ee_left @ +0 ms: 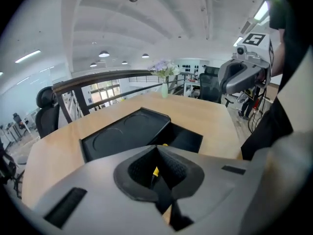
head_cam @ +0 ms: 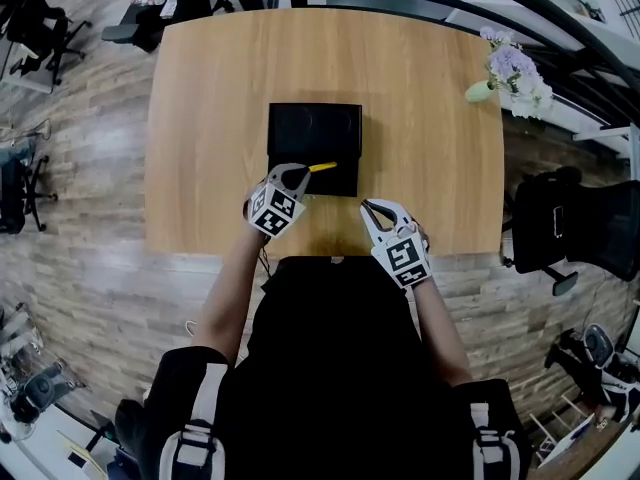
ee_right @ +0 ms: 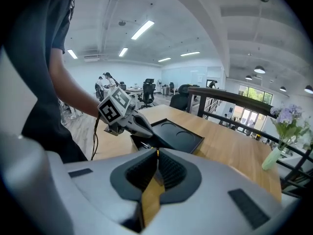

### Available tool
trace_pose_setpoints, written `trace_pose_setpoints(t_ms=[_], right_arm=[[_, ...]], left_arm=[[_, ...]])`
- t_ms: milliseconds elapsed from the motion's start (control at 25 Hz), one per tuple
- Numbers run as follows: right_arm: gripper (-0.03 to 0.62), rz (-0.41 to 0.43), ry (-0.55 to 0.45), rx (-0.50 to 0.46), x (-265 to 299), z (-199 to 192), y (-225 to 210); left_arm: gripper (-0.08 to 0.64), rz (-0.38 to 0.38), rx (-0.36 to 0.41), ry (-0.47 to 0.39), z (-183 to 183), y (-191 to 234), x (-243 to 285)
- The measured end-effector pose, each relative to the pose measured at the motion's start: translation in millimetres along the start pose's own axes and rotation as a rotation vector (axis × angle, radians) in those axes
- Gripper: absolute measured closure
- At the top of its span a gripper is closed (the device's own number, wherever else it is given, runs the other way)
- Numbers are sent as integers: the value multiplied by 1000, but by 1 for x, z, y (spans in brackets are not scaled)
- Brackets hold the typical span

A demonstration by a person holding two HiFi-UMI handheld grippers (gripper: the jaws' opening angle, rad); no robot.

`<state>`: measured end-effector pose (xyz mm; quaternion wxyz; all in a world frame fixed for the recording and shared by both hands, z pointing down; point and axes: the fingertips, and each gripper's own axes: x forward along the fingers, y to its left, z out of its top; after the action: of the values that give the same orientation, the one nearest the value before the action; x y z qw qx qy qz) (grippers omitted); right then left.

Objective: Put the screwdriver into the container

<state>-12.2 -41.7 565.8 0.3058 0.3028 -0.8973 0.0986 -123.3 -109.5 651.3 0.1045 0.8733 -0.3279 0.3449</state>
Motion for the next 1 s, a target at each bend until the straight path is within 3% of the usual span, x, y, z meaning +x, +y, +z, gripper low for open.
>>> trace_pose_setpoints(t_ms=[200,480,720,1000], right_arm=[[565,56,-17,-40,-7,5,-4],[565,126,-45,-93,-13,15,-10],[565,168,-70,-121,-25,15,-10],[565,203,-89,-145,-41,12,-12]], left_arm=[[538,79,-105,-68,15,0,-27],[538,118,-212,-162,48,-19,-62],[538,138,-221,-234,83,-48,-85],[538,181,-228,-238,93,-73,-98]])
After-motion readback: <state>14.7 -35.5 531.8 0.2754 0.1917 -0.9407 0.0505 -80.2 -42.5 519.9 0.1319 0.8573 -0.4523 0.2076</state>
